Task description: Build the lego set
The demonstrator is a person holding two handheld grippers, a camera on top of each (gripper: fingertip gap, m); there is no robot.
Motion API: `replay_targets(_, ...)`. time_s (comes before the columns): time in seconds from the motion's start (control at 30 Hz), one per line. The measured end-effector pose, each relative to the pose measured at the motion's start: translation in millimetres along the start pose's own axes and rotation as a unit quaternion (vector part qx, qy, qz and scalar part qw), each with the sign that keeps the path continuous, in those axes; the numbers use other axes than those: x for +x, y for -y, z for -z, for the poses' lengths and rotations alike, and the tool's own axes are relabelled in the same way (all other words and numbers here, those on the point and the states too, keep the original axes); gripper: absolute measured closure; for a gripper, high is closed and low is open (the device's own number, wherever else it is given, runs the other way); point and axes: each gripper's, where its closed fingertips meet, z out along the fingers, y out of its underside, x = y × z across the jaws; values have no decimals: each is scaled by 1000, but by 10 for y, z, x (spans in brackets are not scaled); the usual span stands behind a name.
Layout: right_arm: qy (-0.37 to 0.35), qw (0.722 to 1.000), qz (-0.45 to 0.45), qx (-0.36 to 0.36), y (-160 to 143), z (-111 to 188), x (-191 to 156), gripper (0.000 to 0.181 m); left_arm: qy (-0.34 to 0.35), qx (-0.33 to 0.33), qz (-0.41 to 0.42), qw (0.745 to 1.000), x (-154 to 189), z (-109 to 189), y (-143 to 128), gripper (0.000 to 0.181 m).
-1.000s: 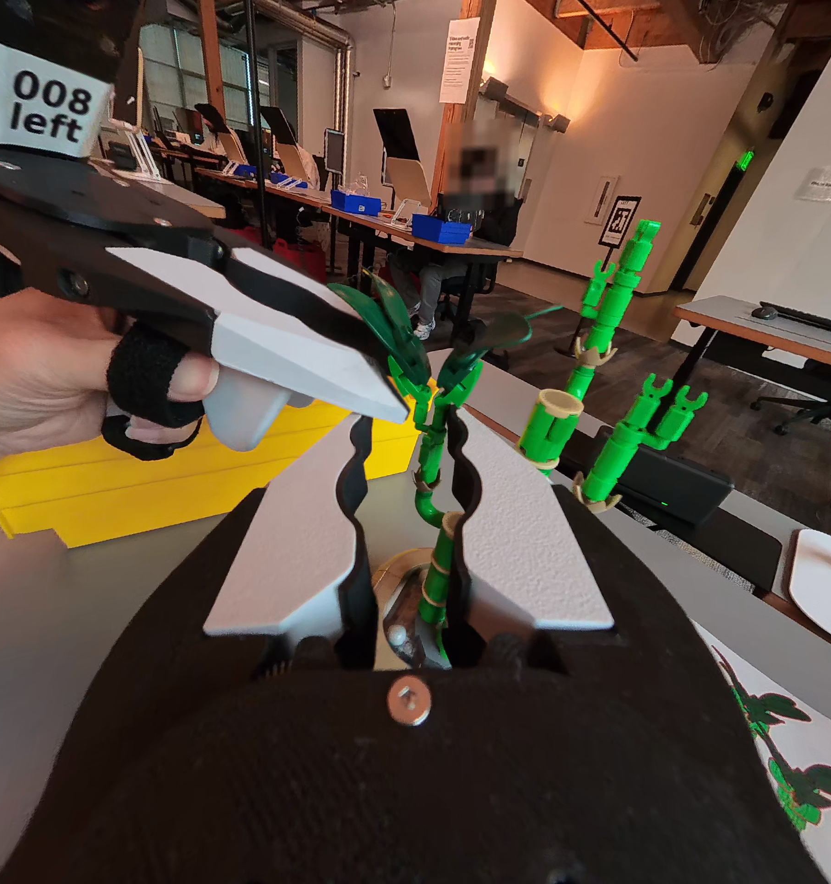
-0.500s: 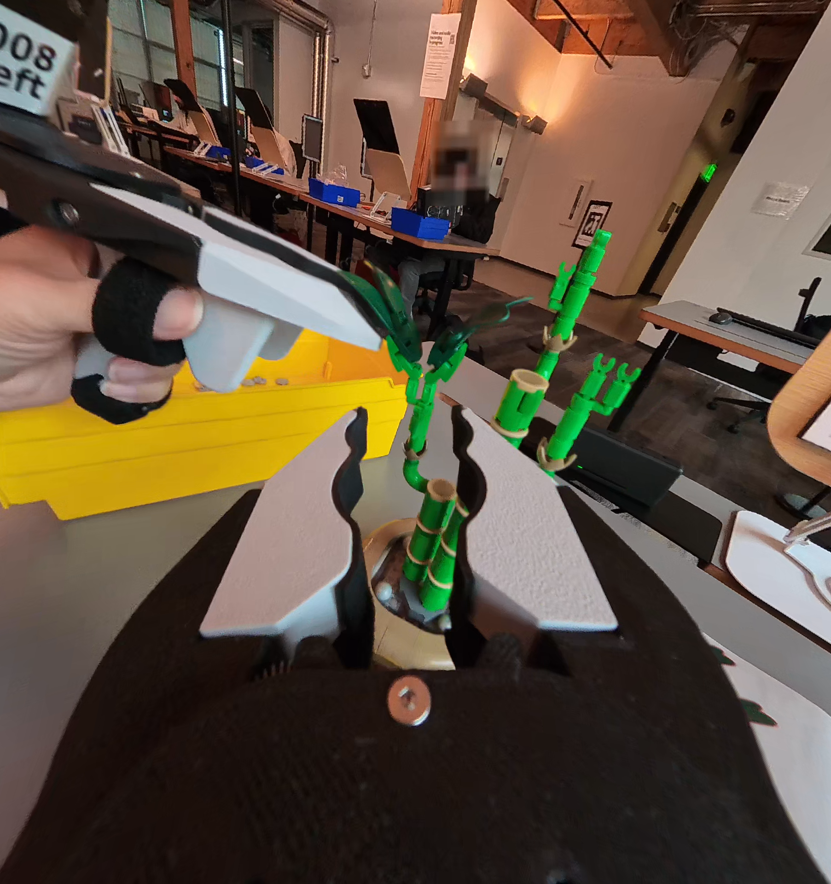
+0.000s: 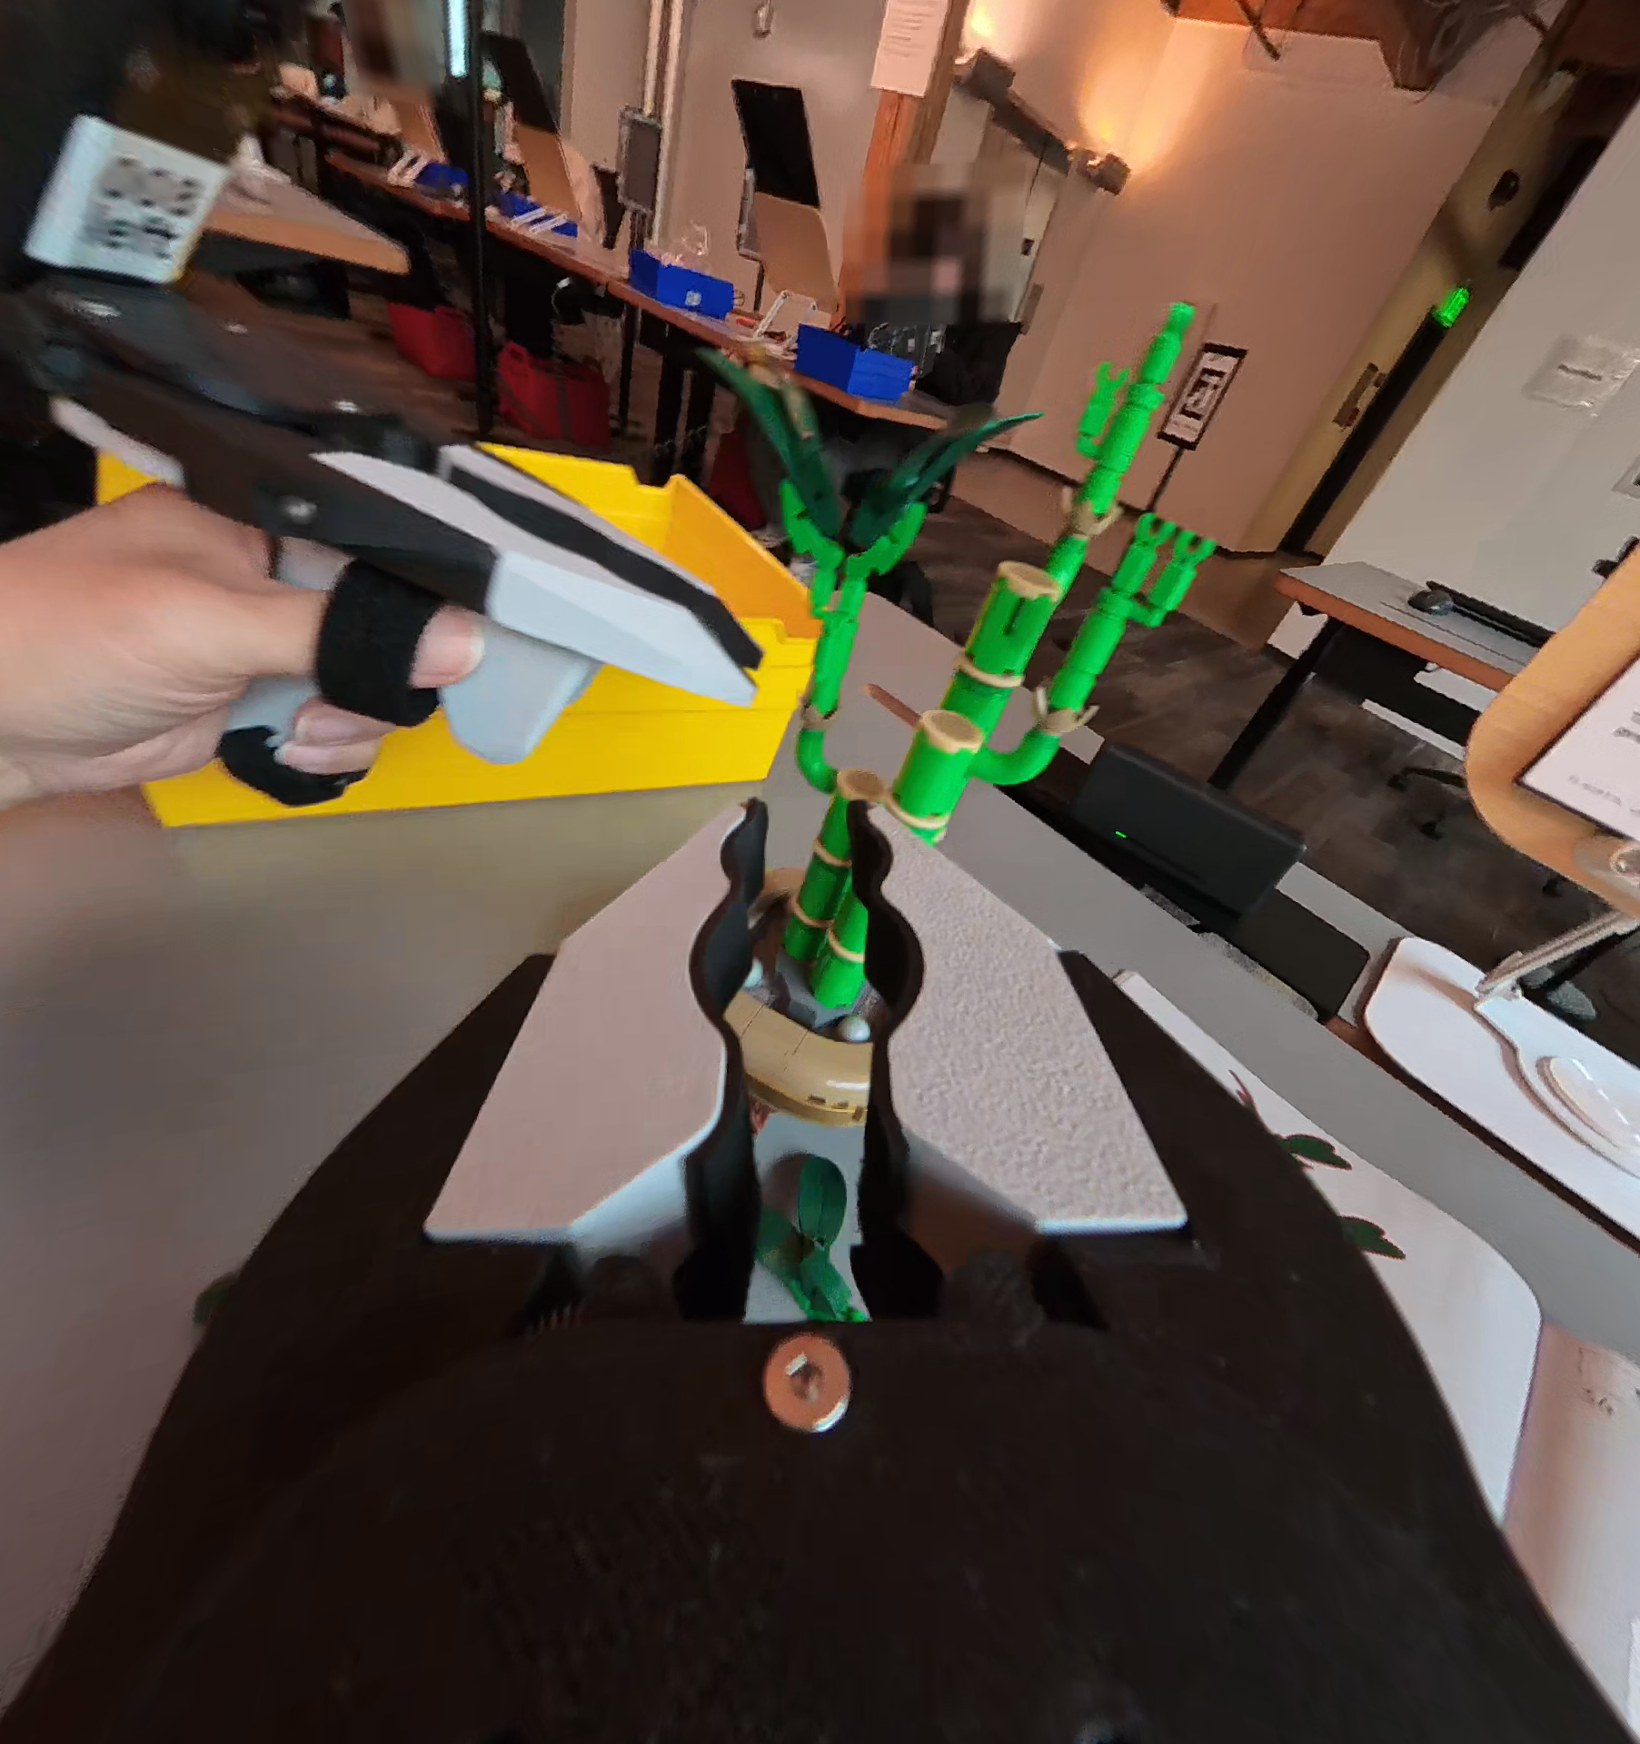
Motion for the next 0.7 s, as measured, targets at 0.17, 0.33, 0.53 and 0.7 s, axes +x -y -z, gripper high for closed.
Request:
replay_targets(0.17, 16, 999, 28, -14, -87, 94, -95, 165, -1, -5, -36, 999, 28, -58, -86, 150)
replay_targets(0.33, 35, 999, 19, -28, -242, 186, -136, 167, -10, 17, -42, 999, 136, -71, -19, 149)
replay_targets(0.53, 77, 997, 10, -25, -302, 211, -274, 168, 4, 10, -59, 998, 87, -149, -118, 145)
replay_targets(0.7, 103, 994, -27, -25, -339, 180, -293, 169, 9, 19, -53, 998, 74, -197, -146, 137)
